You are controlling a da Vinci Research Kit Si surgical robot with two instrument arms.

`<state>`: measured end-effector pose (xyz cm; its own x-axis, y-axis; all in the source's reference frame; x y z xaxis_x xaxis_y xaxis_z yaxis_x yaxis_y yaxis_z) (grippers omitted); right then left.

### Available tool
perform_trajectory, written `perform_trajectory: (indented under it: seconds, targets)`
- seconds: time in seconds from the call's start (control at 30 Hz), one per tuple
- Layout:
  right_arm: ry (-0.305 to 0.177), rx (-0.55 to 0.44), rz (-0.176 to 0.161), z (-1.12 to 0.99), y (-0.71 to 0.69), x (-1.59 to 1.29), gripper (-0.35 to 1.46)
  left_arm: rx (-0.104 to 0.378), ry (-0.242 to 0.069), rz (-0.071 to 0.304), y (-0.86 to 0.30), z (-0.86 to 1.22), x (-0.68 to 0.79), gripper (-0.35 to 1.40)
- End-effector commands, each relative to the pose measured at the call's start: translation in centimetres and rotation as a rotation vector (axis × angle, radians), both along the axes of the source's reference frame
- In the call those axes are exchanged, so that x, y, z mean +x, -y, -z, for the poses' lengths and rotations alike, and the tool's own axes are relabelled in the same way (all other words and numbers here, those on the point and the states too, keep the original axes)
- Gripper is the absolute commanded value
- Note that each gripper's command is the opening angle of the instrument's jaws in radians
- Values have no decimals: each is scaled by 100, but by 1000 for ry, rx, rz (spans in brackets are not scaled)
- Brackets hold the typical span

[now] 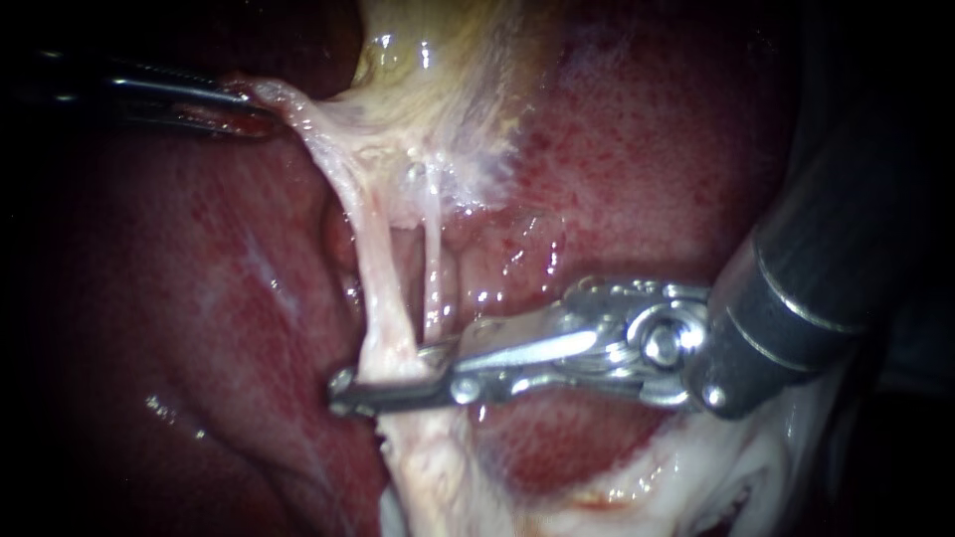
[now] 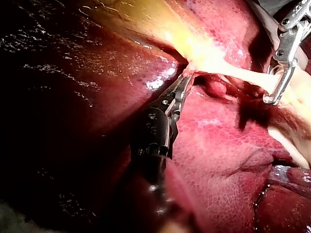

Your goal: Going back first clip left tube

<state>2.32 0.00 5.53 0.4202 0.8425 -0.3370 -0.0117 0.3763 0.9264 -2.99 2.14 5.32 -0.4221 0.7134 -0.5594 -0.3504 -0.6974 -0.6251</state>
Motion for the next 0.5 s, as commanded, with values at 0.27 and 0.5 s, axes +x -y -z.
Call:
perform_trajectory:
  seconds: [0.27,0.5]
  targets:
    - [6,-37,-9,-36,10,16,41,0,-1,1,0,1,0,-35]
    - [26,-222,-101,-61,3,9,50,0,0,0,1,2,1,-35]
